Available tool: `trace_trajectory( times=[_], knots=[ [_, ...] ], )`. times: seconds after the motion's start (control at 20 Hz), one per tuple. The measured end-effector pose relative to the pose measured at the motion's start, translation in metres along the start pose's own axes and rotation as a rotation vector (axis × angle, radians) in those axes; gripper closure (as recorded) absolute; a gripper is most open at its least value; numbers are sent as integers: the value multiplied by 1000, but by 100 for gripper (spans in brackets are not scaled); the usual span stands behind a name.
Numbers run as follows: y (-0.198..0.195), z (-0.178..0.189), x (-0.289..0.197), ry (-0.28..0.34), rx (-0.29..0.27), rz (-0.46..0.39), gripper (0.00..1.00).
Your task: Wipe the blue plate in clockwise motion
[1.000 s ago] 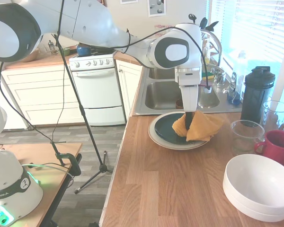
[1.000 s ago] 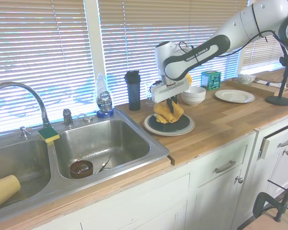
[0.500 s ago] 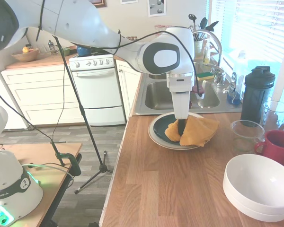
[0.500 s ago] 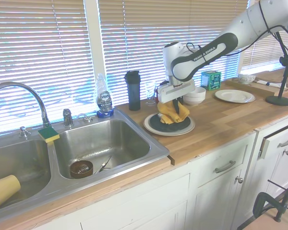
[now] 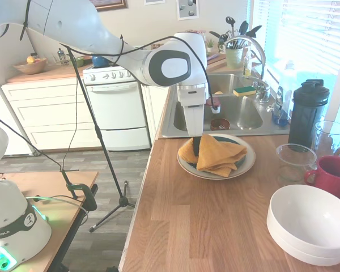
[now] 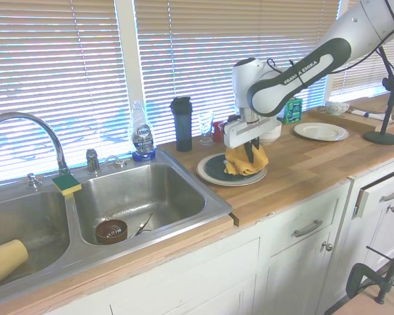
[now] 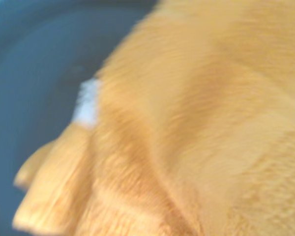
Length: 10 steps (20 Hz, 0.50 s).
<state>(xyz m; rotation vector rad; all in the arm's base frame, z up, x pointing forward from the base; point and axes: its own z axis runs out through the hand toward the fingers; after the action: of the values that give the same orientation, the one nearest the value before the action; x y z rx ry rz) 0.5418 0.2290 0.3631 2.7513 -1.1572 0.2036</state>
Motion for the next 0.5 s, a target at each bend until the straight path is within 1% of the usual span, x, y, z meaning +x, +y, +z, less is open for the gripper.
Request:
trace_trajectory(
  times=[0.25, 0.5],
  knots=[
    [-13, -9, -39, 11, 9, -34, 100],
    [-22, -14, -58, 15, 7, -52, 100]
  ],
)
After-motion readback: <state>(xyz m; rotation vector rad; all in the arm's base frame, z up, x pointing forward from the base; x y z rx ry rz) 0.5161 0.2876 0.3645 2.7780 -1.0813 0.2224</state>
